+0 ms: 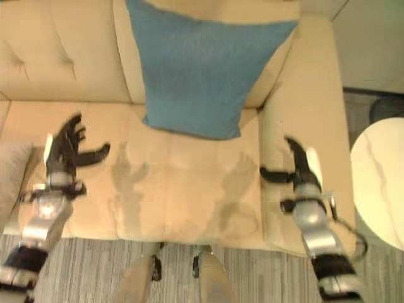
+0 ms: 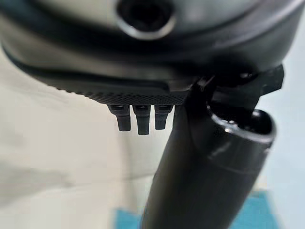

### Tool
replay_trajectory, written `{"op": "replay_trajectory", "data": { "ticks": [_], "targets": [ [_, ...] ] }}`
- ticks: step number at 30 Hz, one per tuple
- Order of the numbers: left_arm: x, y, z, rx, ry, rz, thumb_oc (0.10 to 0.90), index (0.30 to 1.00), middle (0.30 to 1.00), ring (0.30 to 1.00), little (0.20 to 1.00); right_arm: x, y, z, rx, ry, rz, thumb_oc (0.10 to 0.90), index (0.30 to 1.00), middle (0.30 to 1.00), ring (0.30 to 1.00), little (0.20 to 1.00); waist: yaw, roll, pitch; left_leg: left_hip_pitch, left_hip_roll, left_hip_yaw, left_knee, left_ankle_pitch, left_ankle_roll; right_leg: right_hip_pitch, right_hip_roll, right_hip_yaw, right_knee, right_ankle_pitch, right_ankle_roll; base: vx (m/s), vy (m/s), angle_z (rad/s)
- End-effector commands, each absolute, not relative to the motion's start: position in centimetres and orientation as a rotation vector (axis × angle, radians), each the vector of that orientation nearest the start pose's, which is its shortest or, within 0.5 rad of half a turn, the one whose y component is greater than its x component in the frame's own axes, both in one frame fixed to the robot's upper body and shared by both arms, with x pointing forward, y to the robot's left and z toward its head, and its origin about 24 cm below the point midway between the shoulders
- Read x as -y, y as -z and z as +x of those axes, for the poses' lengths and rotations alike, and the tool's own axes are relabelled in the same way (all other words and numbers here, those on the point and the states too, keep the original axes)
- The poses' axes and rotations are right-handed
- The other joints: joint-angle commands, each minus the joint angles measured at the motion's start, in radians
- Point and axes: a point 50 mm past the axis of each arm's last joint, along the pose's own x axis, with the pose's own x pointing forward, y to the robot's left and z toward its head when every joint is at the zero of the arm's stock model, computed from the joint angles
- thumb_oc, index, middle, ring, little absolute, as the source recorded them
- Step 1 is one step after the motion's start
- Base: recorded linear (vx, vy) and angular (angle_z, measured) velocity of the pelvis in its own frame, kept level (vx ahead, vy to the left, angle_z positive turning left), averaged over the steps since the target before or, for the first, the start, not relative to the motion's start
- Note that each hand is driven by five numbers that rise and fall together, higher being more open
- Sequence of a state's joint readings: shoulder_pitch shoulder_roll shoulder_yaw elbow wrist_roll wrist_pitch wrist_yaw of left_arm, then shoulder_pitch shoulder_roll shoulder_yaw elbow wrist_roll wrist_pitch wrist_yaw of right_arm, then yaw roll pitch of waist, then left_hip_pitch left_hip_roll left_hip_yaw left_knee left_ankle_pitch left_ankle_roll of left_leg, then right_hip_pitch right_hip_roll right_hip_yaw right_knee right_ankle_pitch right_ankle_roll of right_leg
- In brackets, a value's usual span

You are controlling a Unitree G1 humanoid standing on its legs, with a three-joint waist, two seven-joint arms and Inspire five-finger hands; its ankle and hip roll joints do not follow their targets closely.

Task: Pick up all the scattered cushions and arrange them neatly on the sofa.

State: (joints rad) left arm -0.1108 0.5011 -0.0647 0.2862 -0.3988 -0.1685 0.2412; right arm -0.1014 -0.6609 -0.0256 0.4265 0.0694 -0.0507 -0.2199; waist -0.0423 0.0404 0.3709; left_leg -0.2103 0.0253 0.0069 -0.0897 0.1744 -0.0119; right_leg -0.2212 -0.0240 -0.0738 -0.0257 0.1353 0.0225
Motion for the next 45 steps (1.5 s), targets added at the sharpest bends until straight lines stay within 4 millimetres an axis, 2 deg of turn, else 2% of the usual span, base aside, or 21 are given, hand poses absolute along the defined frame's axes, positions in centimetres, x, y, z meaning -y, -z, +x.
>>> {"op": "replay_trajectory", "data": {
  "ticks": [1, 4, 6, 7, 9, 10, 11, 12, 14, 18, 20, 23, 24, 27, 28, 33, 35, 36, 40, 42, 45],
  "targets": [
    [-26.8, -3.3, 25.2, -0.028, -0.225, 0.171, 0.800, 0.900, 0.900, 0.900, 0.900, 32.1, -3.0, 24.7, -0.195, 0.304, -0.616, 0.800, 0.900, 0.900, 0.900, 0.900, 0.005, -0.063, -0.204, 0.080, -0.033, 0.027, 0.002, -0.168, 0.000, 0.082, -0.074, -0.008, -0.003, -0.137, 0.096, 0.03, 0.104, -0.07],
    [-27.3, 2.0, 21.5, -0.270, -0.221, 0.201, 0.800, 0.900, 0.900, 0.900, 0.900, 31.2, 0.8, 22.3, -0.336, 0.264, -0.560, 0.800, 0.900, 0.900, 0.900, 0.900, 0.010, -0.059, -0.228, 0.117, -0.038, 0.028, 0.002, -0.177, 0.010, 0.112, -0.083, -0.011, 0.018, -0.146, 0.101, 0.03, 0.090, 0.00],
    [-27.5, 3.4, 20.3, -0.341, -0.219, 0.219, 0.800, 0.900, 0.900, 0.900, 0.900, 30.9, 1.9, 21.5, -0.379, 0.252, -0.545, 0.800, 0.900, 0.900, 0.900, 0.900, 0.011, -0.058, -0.234, 0.132, -0.040, 0.028, 0.002, -0.181, 0.014, 0.126, -0.086, -0.011, 0.025, -0.150, 0.102, 0.02, 0.094, 0.00],
    [-27.3, 6.9, 17.2, -0.526, -0.215, 0.229, 0.800, 0.900, 0.900, 0.900, 0.900, 30.2, 4.5, 19.7, -0.485, 0.225, -0.506, 0.800, 0.900, 0.900, 0.900, 0.900, 0.016, -0.059, -0.246, 0.165, -0.047, 0.027, 0.002, -0.195, 0.023, 0.152, -0.092, -0.008, 0.031, -0.154, 0.106, 0.03, 0.147, -0.03],
    [-27.1, 7.9, 16.2, -0.580, -0.215, 0.225, 0.800, 0.900, 0.900, 0.900, 0.900, 29.8, 5.4, 19.3, -0.521, 0.212, -0.497, 0.800, 0.900, 0.900, 0.900, 0.900, 0.020, -0.059, -0.249, 0.178, -0.050, 0.028, 0.002, -0.200, 0.027, 0.161, -0.093, -0.007, 0.032, -0.155, 0.108, 0.01, 0.102, -0.02],
    [-26.9, 10.2, 14.0, -0.713, -0.218, 0.245, 0.800, 0.900, 0.900, 0.900, 0.900, 29.2, 7.2, 18.0, -0.609, 0.191, -0.499, 0.800, 0.900, 0.900, 0.900, 0.900, 0.029, -0.059, -0.254, 0.202, -0.057, 0.028, 0.002, -0.210, 0.036, 0.172, -0.098, -0.004, 0.034, -0.155, 0.114, -0.01, 0.070, 0.01],
    [-26.9, 10.2, 14.1, -0.712, -0.218, 0.245, 0.800, 0.900, 0.900, 0.900, 0.900, 29.2, 7.2, 18.0, -0.609, 0.192, -0.499, 0.800, 0.900, 0.900, 0.900, 0.900, 0.029, -0.059, -0.252, 0.203, -0.057, 0.029, 0.002, -0.210, 0.036, 0.173, -0.098, -0.003, 0.035, -0.155, 0.114, -0.05, 0.129, 0.01],
    [-26.6, 11.9, 12.2, -0.823, -0.225, 0.255, 0.800, 0.900, 0.900, 0.900, 0.900, 28.6, 8.6, 17.0, -0.678, 0.174, -0.494, 0.800, 0.900, 0.900, 0.900, 0.900, 0.038, -0.060, -0.253, 0.220, -0.062, 0.030, 0.003, -0.216, 0.042, 0.175, -0.101, 0.000, 0.045, -0.154, 0.121, -0.04, 0.060, -0.02],
    [-26.6, 12.9, 11.0, -0.895, -0.232, 0.276, 0.800, 0.900, 0.900, 0.900, 0.900, 28.0, 9.6, 16.4, -0.724, 0.155, -0.490, 0.800, 0.900, 0.900, 0.900, 0.900, 0.044, -0.059, -0.246, 0.229, -0.063, 0.036, 0.002, -0.216, 0.046, 0.169, -0.104, -0.001, 0.072, -0.156, 0.127, -0.12, 0.066, -0.24],
    [-27.0, 13.2, 11.0, -0.924, -0.258, 0.300, 0.800, 0.900, 0.900, 0.900, 0.900, 27.5, 10.1, 16.6, -0.747, 0.149, -0.487, 0.800, 0.900, 0.900, 0.900, 0.900, 0.045, -0.052, -0.208, 0.213, -0.050, 0.026, 0.008, -0.190, 0.050, 0.130, -0.082, 0.030, 0.212, -0.196, 0.131, -0.22, 0.012, -0.09],
    [-27.1, 12.7, 12.3, -0.891, -0.245, 0.334, 0.800, 0.900, 0.900, 0.900, 0.900, 27.1, 10.9, 16.0, -0.788, 0.141, -0.480, 0.800, 0.900, 0.900, 0.900, 0.900, 0.047, -0.053, -0.192, 0.170, -0.048, -0.002, 0.024, -0.162, 0.054, 0.137, -0.047, 0.095, 0.361, -0.254, 0.106, -0.28, -0.048, 0.02],
    [-27.1, 12.3, 13.1, -0.866, -0.236, 0.343, 0.800, 0.900, 0.900, 0.900, 0.900, 26.8, 11.3, 15.6, -0.809, 0.138, -0.470, 0.800, 0.900, 0.900, 0.900, 0.900, 0.055, -0.057, -0.204, 0.124, -0.048, -0.021, 0.036, -0.143, 0.052, 0.150, -0.023, 0.146, 0.421, -0.263, 0.095, -0.23, -0.135, 0.43],
    [-27.0, 11.9, 14.0, -0.835, -0.229, 0.351, 0.800, 0.900, 0.900, 0.900, 0.900, 26.5, 11.5, 15.4, -0.816, 0.146, -0.459, 0.800, 0.900, 0.900, 0.900, 0.900, 0.064, -0.069, -0.220, 0.078, -0.048, -0.044, 0.049, -0.127, 0.046, 0.177, -0.002, 0.202, 0.441, -0.254, 0.091, -0.15, -0.130, 0.54],
    [-26.6, 11.7, 14.7, -0.808, -0.233, 0.337, 0.800, 0.900, 0.900, 0.900, 0.900, 26.4, 11.2, 16.0, -0.798, 0.135, -0.474, 0.800, 0.900, 0.900, 0.900, 0.900, 0.081, -0.083, -0.222, 0.035, -0.050, -0.049, 0.062, -0.109, 0.034, 0.239, -0.004, 0.197, 0.333, -0.318, 0.066, -0.25, -0.216, 0.36],
    [-26.1, 11.6, 15.3, -0.794, -0.223, 0.329, 0.800, 0.900, 0.900, 0.900, 0.900, 26.1, 10.9, 17.0, -0.771, 0.124, -0.485, 0.800, 0.900, 0.900, 0.900, 0.900, 0.093, -0.094, -0.219, -0.019, -0.035, -0.052, 0.074, -0.069, 0.016, 0.262, 0.021, 0.192, 0.238, -0.363, 0.033, -0.28, -0.234, 0.20],
    [-24.7, 11.5, 16.5, -0.768, -0.204, 0.290, 0.800, 0.900, 0.900, 0.900, 0.900, 26.2, 10.2, 18.0, -0.724, 0.128, -0.516, 0.800, 0.900, 0.900, 0.900, 0.900, 0.093, -0.078, -0.178, -0.078, -0.009, -0.065, 0.052, 0.000, -0.028, 0.254, 0.084, 0.169, 0.145, -0.356, -0.007, -0.30, -0.202, 0.46],
    [-24.5, 11.5, 16.7, -0.763, -0.204, 0.282, 0.800, 0.900, 0.900, 0.900, 0.900, 26.4, 10.1, 18.2, -0.720, 0.133, -0.527, 0.800, 0.900, 0.900, 0.900, 0.900, 0.091, -0.077, -0.156, -0.094, -0.007, -0.055, 0.057, -0.006, -0.032, 0.244, 0.085, 0.148, 0.150, -0.346, -0.011, -0.27, -0.072, 0.62],
    [-24.1, 11.5, 16.8, -0.760, -0.207, 0.270, 0.800, 0.900, 0.900, 0.900, 0.900, 26.5, 9.8, 18.5, -0.706, 0.153, -0.524, 0.800, 0.900, 0.900, 0.900, 0.900, 0.071, -0.096, -0.142, -0.086, -0.001, 0.016, 0.135, -0.062, -0.021, 0.222, 0.062, 0.083, 0.136, -0.316, -0.011, -0.30, -0.049, 0.56],
    [-24.0, 11.7, 16.5, -0.773, -0.202, 0.274, 0.800, 0.900, 0.900, 0.900, 0.900, 26.4, 10.0, 18.2, -0.716, 0.159, -0.515, 0.800, 0.900, 0.900, 0.900, 0.900, 0.050, -0.119, -0.153, -0.076, -0.005, 0.052, 0.262, -0.141, -0.014, 0.196, 0.023, 0.019, 0.113, -0.293, -0.012, -0.27, -0.009, 1.06],
    [-23.9, 11.7, 16.7, -0.771, -0.188, 0.277, 0.800, 0.900, 0.900, 0.900, 0.900, 26.5, 10.2, 18.0, -0.735, 0.163, -0.517, 0.800, 0.900, 0.900, 0.900, 0.900, 0.030, -0.138, -0.157, -0.027, 0.014, 0.095, 0.341, -0.241, -0.005, 0.179, -0.025, -0.058, 0.098, -0.275, -0.012, -0.18, 0.046, 0.96],
    [-23.6, 11.6, 17.0, -0.767, -0.167, 0.286, 0.800, 0.900, 0.900, 0.900, 0.900, 26.4, 10.7, 17.5, -0.762, 0.166, -0.504, 0.800, 0.900, 0.900, 0.900, 0.900, 0.008, -0.129, -0.168, 0.077, 0.043, 0.153, 0.278, -0.271, -0.003, 0.178, -0.049, -0.137, 0.083, -0.257, 0.004, -0.10, 0.141, 1.14]
  ]
}}
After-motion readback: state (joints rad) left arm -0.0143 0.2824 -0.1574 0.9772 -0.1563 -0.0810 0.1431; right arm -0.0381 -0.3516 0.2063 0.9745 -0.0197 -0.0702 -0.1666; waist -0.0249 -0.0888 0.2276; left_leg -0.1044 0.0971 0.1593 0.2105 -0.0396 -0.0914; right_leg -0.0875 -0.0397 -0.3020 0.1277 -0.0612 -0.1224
